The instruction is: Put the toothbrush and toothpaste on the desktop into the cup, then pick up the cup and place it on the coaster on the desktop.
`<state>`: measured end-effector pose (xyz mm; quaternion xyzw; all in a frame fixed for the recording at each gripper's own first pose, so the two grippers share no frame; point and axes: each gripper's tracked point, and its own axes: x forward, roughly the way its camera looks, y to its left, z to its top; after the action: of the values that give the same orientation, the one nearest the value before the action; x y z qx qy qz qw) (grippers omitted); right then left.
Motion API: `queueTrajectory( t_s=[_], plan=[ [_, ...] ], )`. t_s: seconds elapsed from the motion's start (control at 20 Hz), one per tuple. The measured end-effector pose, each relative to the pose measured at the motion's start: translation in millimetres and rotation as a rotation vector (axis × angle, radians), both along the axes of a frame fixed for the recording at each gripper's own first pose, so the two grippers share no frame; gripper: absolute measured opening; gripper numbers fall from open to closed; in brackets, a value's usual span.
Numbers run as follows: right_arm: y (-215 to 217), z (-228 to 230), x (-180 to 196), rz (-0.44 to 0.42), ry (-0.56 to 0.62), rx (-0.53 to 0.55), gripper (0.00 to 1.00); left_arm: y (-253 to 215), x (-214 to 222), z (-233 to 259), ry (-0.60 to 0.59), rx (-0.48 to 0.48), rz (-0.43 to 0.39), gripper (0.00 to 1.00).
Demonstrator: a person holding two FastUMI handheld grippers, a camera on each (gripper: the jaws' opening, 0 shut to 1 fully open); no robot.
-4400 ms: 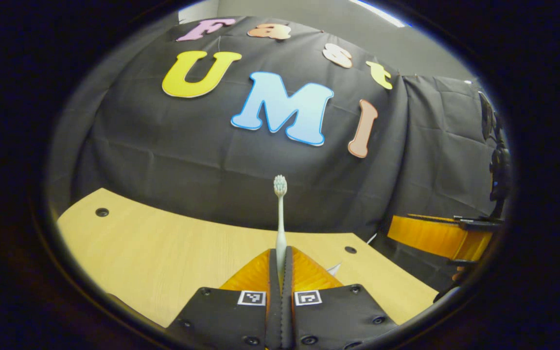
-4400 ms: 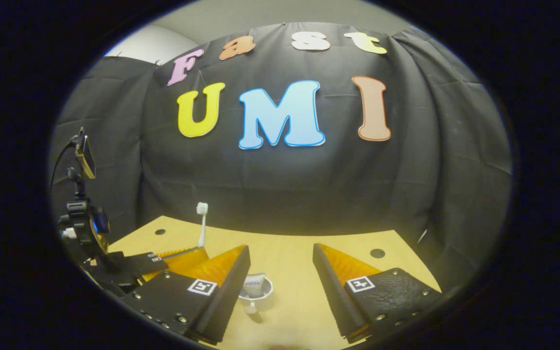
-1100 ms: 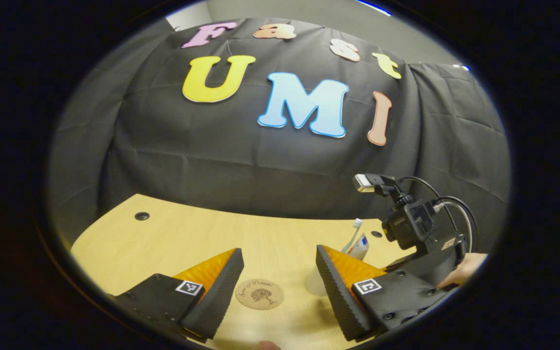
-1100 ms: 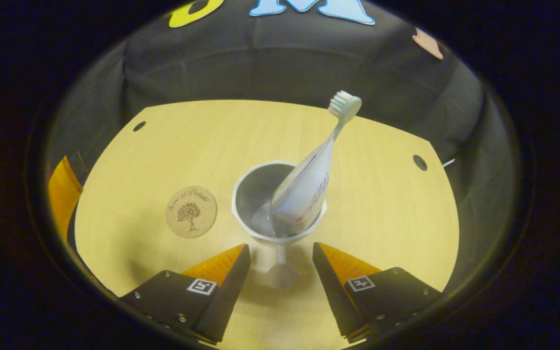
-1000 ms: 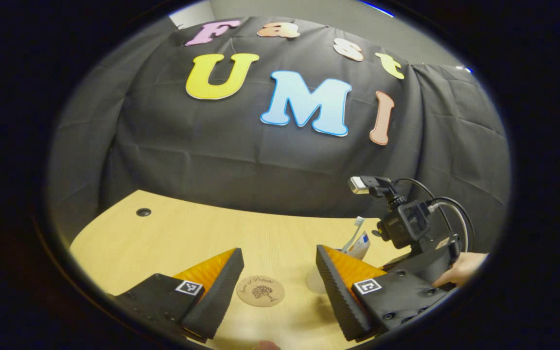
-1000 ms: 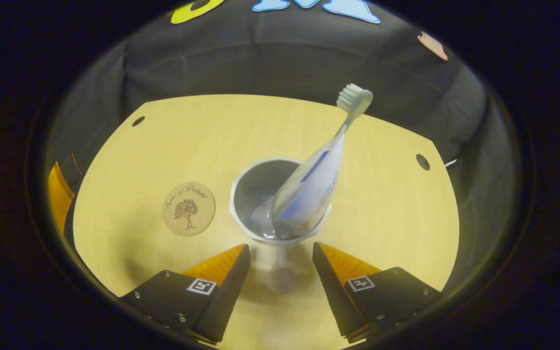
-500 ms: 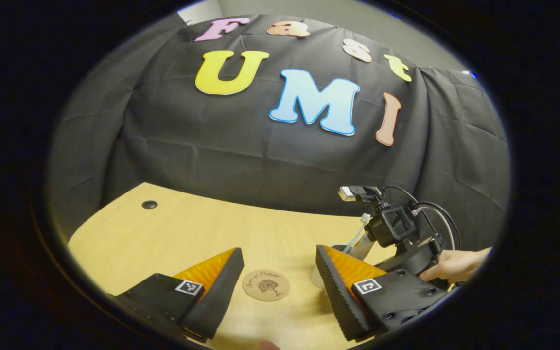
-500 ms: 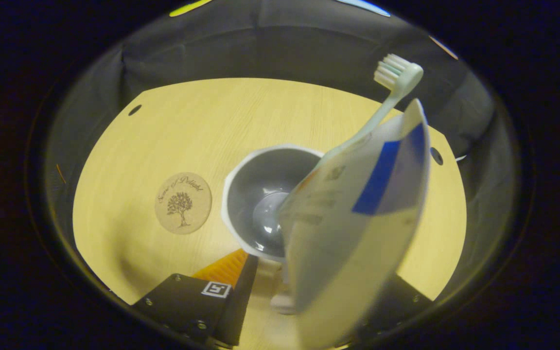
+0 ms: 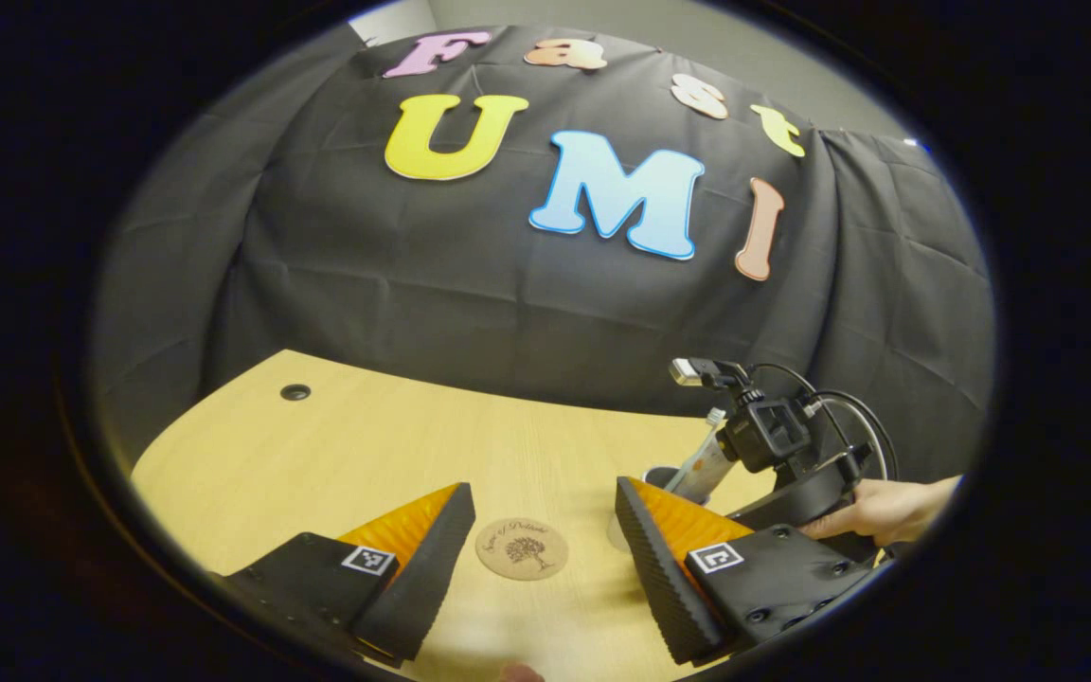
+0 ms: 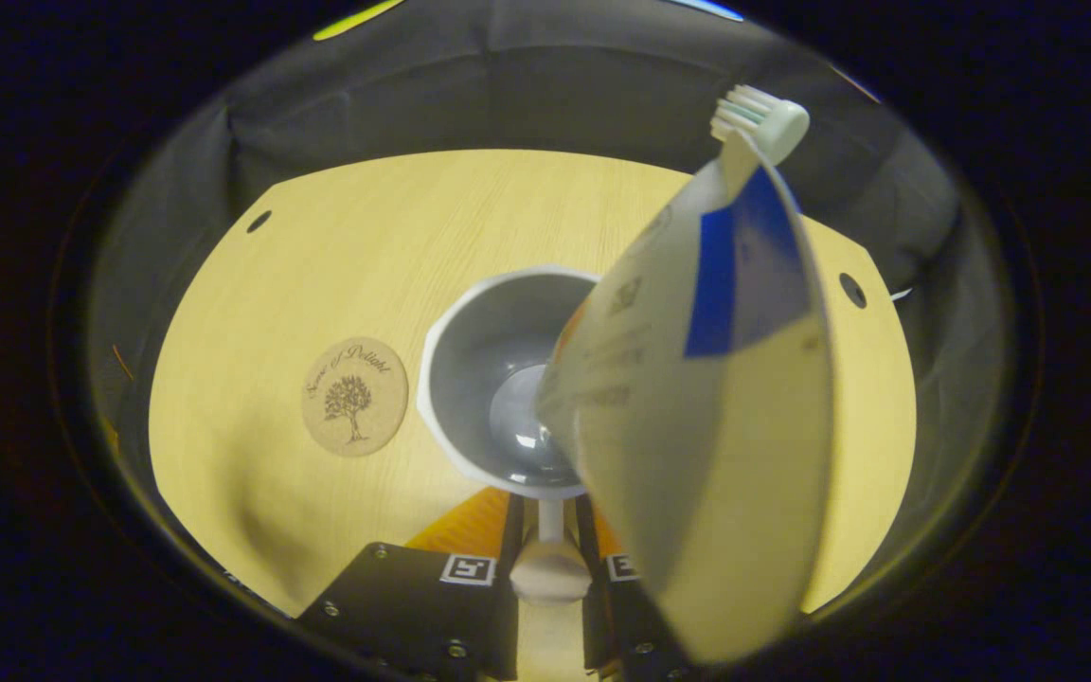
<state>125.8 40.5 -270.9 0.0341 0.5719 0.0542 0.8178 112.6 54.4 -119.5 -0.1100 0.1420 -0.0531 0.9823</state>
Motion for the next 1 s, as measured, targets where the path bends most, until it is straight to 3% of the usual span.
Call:
queueTrajectory(
  t_s=[0.35, 0.5, 0.6, 0.65, 0.7, 1.0],
  plan=[
    [16.9, 8.8, -3.4, 0.034, -0.042, 0.002, 0.28, 12.6, -12.2, -2.5, 0.006, -0.007, 0.030, 0.94],
    [31.0, 18.5, -2.6, 0.043, -0.058, 0.026, 0.24, 20.9, -21.1, -3.7, 0.009, -0.009, 0.046, 0.96],
    [38.6, 24.6, -2.1, 0.059, -0.069, 0.029, 0.27, 26.8, -28.2, -4.1, 0.013, -0.011, 0.058, 0.96],
    [43.7, 28.1, -2.2, 0.071, -0.073, 0.028, 0.24, 30.2, -32.8, -4.3, 0.015, -0.011, 0.065, 0.96],
    [50.6, 29.9, -2.1, 0.085, -0.077, 0.028, 0.27, 33.6, -36.3, -4.7, 0.016, -0.010, 0.071, 0.94],
    [92.4, 33.7, 1.2, 0.139, -0.070, 0.059, 0.24, 50.5, -52.4, 0.4, 0.012, -0.004, 0.099, 0.96]
  ],
)
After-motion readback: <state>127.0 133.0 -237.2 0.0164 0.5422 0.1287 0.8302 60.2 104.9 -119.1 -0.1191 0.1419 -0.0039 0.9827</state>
